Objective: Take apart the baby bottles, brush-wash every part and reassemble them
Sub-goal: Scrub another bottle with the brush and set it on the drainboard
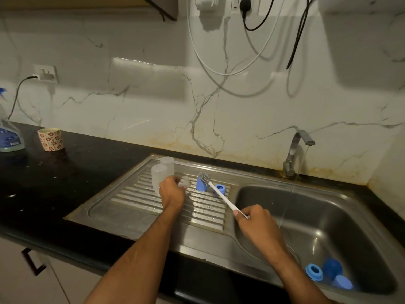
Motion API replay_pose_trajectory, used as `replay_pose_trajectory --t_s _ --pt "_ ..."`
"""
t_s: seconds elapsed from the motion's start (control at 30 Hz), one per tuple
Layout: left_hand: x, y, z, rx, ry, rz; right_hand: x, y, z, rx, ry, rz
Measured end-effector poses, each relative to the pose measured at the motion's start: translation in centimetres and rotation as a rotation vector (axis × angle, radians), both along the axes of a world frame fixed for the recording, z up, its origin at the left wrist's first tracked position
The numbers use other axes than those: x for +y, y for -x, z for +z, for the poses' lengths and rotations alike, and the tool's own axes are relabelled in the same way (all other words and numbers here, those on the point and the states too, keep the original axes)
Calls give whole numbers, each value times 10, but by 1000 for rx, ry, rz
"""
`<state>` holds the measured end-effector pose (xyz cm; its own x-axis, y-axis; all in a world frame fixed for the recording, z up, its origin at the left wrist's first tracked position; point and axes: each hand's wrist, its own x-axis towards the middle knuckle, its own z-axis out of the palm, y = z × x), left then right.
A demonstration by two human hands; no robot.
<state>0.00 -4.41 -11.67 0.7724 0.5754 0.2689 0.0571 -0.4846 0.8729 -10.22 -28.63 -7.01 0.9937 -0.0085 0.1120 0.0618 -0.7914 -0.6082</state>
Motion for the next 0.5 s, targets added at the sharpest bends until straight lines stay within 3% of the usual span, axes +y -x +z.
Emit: replay_pose_trajectory --t_s 0.23,0.5 --pt "-16 4 19 -36 -79 -12 -17 9 11 4 -3 -34" --pt "-87 10 18 -62 -129 -181 -76 23 15 -9 -11 -138"
